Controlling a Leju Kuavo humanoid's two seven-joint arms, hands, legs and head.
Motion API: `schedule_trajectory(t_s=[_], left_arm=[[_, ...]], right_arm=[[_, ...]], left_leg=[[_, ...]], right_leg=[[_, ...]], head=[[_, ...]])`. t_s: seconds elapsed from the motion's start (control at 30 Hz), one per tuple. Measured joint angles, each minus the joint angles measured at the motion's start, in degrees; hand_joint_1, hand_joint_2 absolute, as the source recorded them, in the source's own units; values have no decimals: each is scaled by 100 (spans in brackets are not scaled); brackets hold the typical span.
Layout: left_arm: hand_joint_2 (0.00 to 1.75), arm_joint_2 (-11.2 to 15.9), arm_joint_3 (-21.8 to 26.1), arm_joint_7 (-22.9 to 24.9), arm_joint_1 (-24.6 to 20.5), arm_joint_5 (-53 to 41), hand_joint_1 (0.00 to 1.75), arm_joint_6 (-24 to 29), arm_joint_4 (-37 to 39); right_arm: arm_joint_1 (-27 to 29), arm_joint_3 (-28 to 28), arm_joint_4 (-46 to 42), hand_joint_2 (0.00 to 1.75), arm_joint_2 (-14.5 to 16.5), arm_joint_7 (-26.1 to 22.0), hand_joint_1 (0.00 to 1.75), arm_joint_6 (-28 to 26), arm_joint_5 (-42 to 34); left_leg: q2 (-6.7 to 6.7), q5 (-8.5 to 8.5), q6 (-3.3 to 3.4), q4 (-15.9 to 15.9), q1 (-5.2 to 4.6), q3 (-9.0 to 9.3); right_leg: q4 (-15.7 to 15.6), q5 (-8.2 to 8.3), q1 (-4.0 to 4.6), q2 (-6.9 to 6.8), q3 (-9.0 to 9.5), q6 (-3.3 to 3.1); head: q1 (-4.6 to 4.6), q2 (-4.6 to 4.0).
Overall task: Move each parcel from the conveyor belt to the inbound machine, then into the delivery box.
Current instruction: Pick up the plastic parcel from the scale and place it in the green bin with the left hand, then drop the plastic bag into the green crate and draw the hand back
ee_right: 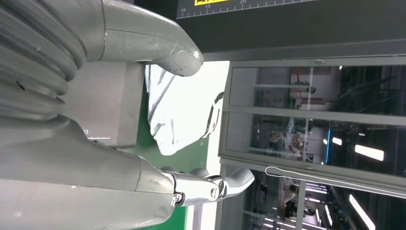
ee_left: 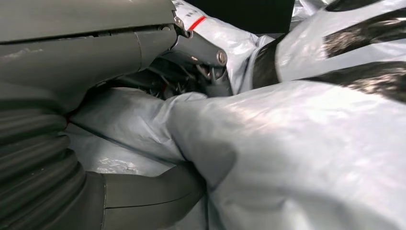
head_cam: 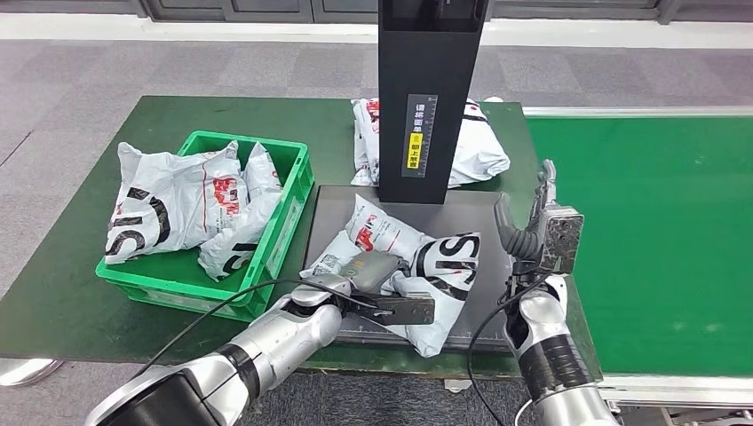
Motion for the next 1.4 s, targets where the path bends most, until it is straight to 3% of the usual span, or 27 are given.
schedule_trajectory(t_s=[0.17, 0.4, 0.53, 0.6, 0.7, 0.73, 0.87, 1.0, 1.1, 1.13, 1.23, 1.27, 1.33, 1.4], left_arm=[[175, 23, 141, -181, 33, 218, 175, 491, -2], [175, 126, 779, -806, 83, 791, 175, 2260, -139], [175, 142, 868, -910, 80, 855, 175, 2476, -181], [175, 170, 1072, -1089, 67, 907, 175, 2876, -314], [175, 264, 2335, -1314, 139, -425, 175, 3725, -1458], [175, 280, 2775, -1307, 175, -998, 175, 3807, -1845], [175, 277, 3677, -1218, 309, -2066, 175, 3812, -2579], [175, 259, 4523, -712, 375, -3390, 175, 3811, -3161], [175, 322, 4939, -45, 432, -4251, 175, 3811, -3426], [175, 389, 5012, 318, 453, -4501, 162, 3811, -3484], [175, 716, 4905, 1994, 391, -4846, 31, 3782, -3372], [175, 848, 4747, 2656, 309, -4856, 0, 3712, -3171], [175, 1095, 4360, 3710, 116, -4861, 0, 3403, -2572], [175, 1250, 4086, 4075, -27, -4862, 0, 2909, -1953]], right_arm=[[-8, -1, 0, 175, 0, 40, 0, 52, 7], [-8, -1, 0, 175, 0, 103, 0, 60, -1], [-8, -1, 0, 175, 0, 103, 0, 49, -3], [-7, -1, 0, 175, 0, 101, 0, 26, -13], [19, -1, 0, 175, 3, 45, 0, -36, -99], [28, -1, 0, 175, 5, 21, 0, -57, -121], [39, 0, 0, 175, 8, -11, 0, -176, -156], [116, -7, -3, 175, 9, -11, 0, -298, -163], [229, -65, -59, 175, 10, -8, 0, -342, -169], [273, -83, -97, 175, 11, -2, 0, -350, -167], [427, -97, -237, 175, 26, 69, 0, -380, -107], [481, -102, -289, 175, 40, 116, 0, -385, -55], [556, -140, -387, 175, 91, 227, 0, -371, 78], [589, -215, -474, 175, 166, 347, 0, -314, 226]], left_leg=[[0, 0, -1, 0, 0, 1], [1, 3, -2, 1, 0, -8], [1, 4, -2, 1, 0, -9], [0, 4, -2, 0, 0, -9], [4, 3, -2, 0, 0, -19], [6, 3, -2, 0, 0, -22], [8, 3, -2, 0, 1, -22], [9, 3, -2, 0, 2, -23], [9, 3, -2, 0, 2, -25], [9, 3, -2, -1, 2, -26], [13, 3, -3, -1, 3, -26], [14, 3, -3, -1, 3, -26], [10, 6, -5, -1, 3, -26], [13, 8, -8, -1, 4, -26]], right_leg=[[0, 0, 0, 1, 1, 0], [1, 4, 0, 3, -14, -4], [1, 5, 0, 3, -14, -4], [2, 5, 0, 3, -14, -4], [2, 5, 0, 6, -23, -4], [2, 5, 0, 8, -26, -4], [2, 5, 1, 10, -30, -4], [2, 5, 2, 10, -31, -4], [3, 5, 2, 10, -32, -4], [3, 4, 2, 10, -33, -5], [3, 4, 3, 13, -41, -6], [3, 4, 3, 13, -42, -6], [3, 5, 3, 10, -41, -7], [5, 7, 4, 13, -41, -11]], head=[[0, 1], [0, 1], [0, 1], [0, 1], [0, 0], [0, 0], [0, 0], [0, 1], [0, 1], [0, 1], [0, 0], [0, 0], [0, 1], [0, 1]])
